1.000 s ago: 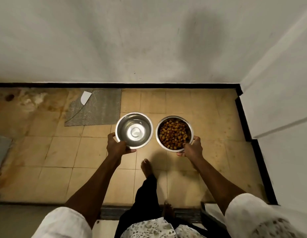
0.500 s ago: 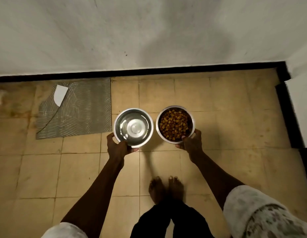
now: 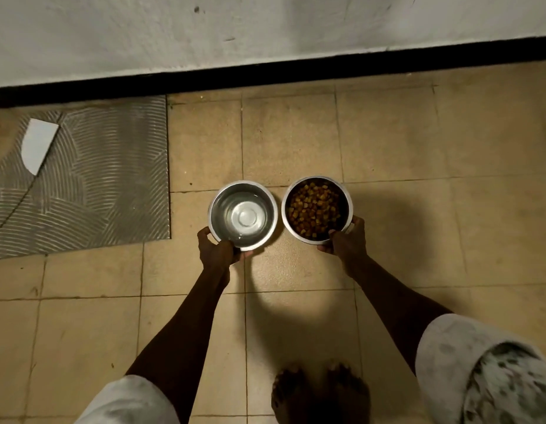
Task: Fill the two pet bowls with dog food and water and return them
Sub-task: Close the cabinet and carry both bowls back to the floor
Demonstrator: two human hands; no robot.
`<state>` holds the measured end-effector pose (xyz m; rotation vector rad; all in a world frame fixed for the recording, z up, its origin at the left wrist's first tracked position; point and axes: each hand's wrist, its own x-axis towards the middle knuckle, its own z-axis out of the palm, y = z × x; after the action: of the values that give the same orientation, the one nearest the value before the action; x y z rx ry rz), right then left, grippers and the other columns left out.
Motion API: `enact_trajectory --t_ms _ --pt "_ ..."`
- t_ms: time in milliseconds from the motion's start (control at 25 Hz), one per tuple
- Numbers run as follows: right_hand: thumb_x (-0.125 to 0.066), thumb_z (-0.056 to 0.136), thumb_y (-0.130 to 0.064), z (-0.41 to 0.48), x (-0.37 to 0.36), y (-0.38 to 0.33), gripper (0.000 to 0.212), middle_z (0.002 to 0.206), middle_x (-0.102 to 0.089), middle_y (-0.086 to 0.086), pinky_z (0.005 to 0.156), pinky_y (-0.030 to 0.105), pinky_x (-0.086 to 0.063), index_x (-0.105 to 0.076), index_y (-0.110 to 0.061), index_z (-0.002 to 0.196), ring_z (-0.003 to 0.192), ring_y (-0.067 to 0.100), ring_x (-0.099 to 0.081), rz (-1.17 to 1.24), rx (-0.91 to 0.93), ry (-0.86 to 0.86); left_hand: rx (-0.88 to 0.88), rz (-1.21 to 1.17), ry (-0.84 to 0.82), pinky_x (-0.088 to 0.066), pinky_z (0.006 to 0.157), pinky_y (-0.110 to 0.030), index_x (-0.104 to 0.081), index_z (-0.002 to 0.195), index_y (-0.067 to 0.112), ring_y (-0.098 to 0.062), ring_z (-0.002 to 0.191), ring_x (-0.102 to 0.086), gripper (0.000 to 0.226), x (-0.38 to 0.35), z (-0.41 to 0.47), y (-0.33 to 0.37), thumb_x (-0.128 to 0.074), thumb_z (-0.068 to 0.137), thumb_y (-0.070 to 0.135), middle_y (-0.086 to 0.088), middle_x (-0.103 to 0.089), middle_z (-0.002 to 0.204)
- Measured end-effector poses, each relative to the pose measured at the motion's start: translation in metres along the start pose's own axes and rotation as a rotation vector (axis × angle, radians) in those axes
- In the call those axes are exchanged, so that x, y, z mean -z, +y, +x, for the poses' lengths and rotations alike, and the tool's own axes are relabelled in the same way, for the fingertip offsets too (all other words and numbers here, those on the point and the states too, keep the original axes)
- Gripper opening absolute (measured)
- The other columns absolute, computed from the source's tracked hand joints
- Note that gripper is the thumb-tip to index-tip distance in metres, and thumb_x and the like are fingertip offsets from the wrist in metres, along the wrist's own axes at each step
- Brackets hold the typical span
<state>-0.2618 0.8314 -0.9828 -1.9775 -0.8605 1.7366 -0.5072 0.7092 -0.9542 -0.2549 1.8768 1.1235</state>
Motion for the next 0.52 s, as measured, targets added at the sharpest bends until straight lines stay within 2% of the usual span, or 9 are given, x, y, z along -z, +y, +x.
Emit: enact_trajectory --t_ms 160,320,400,520 --pt "-0.061 0.093 0.005 0.022 -0.015 0.016 0.062 0.142 -0.046 0.011 0.063 0.042 -0.066 -0.037 -0.029 0.139 0.112 0.038 -0.069 0.026 0.003 0.001 -0.006 -0.063 -0.015 -0.065 0.058 -0.047 -0.039 0.136 0.030 -0.043 0.108 -0.071 0.078 -0.012 0.026 -0.012 -0.075 0.083 -0.013 -0.022 -0.055 0.136" --pt "-0.062 0.094 0.003 0.027 -0.017 0.023 0.061 0.146 -0.045 0.012 0.063 0.041 -0.066 -0.037 -0.033 0.137 0.117 0.039 -0.066 0.055 -0.012 0.022 -0.011 -0.085 -0.049 -0.063 0.055 -0.045 -0.038 0.132 0.030 -0.047 0.109 -0.069 0.076 -0.019 0.028 -0.021 -0.071 0.082 -0.017 -0.025 -0.050 0.140" --pt "-0.063 0.095 0.001 0.026 -0.017 0.026 0.062 0.149 -0.043 0.013 0.062 0.038 -0.065 -0.037 -0.032 0.140 0.120 0.040 -0.064 0.087 -0.008 0.024 -0.020 -0.096 -0.054 -0.063 0.054 -0.043 -0.038 0.130 0.030 -0.043 0.106 -0.069 0.073 -0.022 0.027 -0.024 -0.068 0.083 -0.018 -0.025 -0.048 0.141" --pt "-0.064 0.098 -0.002 0.022 -0.018 0.029 0.063 0.151 -0.043 0.015 0.064 0.038 -0.066 -0.035 -0.029 0.146 0.123 0.042 -0.063 0.084 0.009 0.026 -0.012 -0.105 -0.057 -0.064 0.057 -0.047 -0.037 0.132 0.028 -0.039 0.103 -0.069 0.070 -0.022 0.029 -0.028 -0.064 0.087 -0.018 -0.024 -0.045 0.141"
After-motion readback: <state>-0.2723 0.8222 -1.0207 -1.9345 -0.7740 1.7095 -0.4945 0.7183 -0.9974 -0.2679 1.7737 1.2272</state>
